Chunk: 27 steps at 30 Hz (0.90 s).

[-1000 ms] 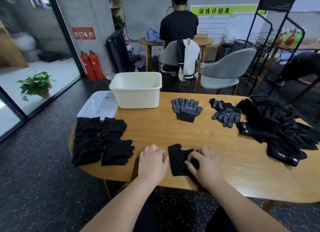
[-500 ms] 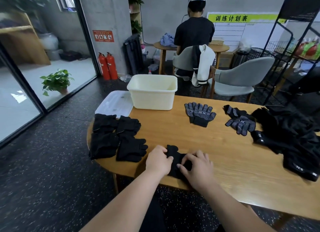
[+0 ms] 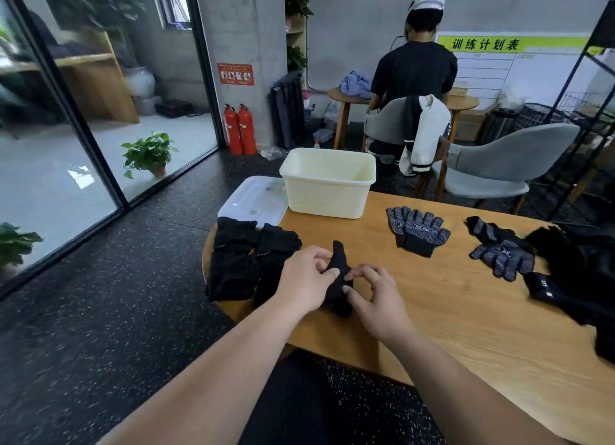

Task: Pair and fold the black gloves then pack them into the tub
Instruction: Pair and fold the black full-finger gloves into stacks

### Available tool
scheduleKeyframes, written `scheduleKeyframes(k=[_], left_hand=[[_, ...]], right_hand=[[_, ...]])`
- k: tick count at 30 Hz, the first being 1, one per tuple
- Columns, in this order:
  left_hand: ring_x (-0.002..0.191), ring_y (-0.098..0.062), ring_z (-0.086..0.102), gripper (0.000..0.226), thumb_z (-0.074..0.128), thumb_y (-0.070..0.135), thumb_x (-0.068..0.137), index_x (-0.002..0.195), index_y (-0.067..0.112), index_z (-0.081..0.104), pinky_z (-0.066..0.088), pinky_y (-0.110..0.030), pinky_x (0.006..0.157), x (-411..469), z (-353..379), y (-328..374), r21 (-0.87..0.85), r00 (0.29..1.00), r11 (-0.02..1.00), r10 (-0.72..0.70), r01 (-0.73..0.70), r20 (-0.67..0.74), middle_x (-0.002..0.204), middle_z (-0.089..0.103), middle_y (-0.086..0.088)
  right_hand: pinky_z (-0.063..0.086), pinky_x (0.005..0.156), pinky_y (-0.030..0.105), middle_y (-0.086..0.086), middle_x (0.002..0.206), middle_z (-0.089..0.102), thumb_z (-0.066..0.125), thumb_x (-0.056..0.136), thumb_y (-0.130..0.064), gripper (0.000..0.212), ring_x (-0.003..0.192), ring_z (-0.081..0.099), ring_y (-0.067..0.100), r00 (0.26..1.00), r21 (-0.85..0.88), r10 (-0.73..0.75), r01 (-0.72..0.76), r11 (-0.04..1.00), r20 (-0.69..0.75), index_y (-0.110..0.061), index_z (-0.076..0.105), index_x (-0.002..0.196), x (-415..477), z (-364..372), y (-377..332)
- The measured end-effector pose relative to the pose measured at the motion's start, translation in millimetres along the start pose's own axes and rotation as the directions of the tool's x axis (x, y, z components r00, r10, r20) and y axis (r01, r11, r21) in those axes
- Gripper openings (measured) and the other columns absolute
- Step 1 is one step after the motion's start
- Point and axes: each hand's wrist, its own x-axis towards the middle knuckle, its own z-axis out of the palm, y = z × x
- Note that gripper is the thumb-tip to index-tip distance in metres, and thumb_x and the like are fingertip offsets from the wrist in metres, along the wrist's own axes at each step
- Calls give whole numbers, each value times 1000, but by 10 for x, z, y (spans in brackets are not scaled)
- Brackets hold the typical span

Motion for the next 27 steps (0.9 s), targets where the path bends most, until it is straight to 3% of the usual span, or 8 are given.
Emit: scheduleKeyframes(k=[5, 10, 14, 19, 23, 27], left_hand=[[95, 0, 63, 36, 80, 28, 95, 129, 27, 70, 48, -19, 85, 112, -413, -182, -103, 995, 994, -47, 38, -84, 100, 67, 12], [97, -1, 64, 34, 82, 24, 93, 125, 27, 72, 46, -13, 80, 235, -869, -379, -193, 981, 979, -95, 62, -167, 104, 68, 9], [101, -12, 69, 33, 83, 23, 92, 123, 27, 73, 58, -31, 92, 358, -1180, -614, -281, 964, 956, -153, 88, -218, 106, 71, 4], [96, -16, 70, 38, 83, 20, 92, 128, 17, 72, 60, -40, 98, 472, -1375, -1106, -370, 919, 915, -277, 164, -279, 105, 74, -5], [97, -15, 70, 38, 80, 25, 94, 130, 20, 68, 58, -36, 94, 461, -1359, -1556, -172, 878, 933, -357, 317, -317, 103, 73, 3], [98, -11, 64, 41, 74, 25, 98, 135, 29, 58, 51, -30, 88, 438, -1264, -1671, -15, 877, 952, -288, 306, -385, 111, 66, 6]], right_hand=[[37, 102, 33, -16, 128, 51, 70, 97, -38, 14, 129, 41, 13, 997, 14, -71, 70, 997, 39, -45, 64, 108, 231, 235, -358], [33, 102, 27, -13, 130, 50, 68, 98, -37, 18, 130, 40, 13, 984, 13, -150, 150, 989, 99, -42, 66, 115, 487, 531, -738], [31, 103, 25, -10, 134, 49, 65, 99, -37, 23, 131, 39, 16, 969, -25, -192, 198, 980, 157, -40, 66, 122, 682, 770, -980], [32, 113, 32, -6, 154, 41, 58, 103, -43, 33, 142, 32, 22, 938, -150, -208, 256, 955, 278, -39, 62, 136, 822, 1108, -1152], [30, 123, 50, -7, 172, 20, 45, 106, -58, 53, 156, 16, 29, 844, -362, -140, 364, 858, 517, -38, 43, 155, 750, 1363, -1124], [22, 126, 49, -8, 175, 9, 36, 107, -62, 63, 160, 8, 27, 823, -455, -131, 430, 779, 553, -34, 29, 163, 676, 1471, -1046]])
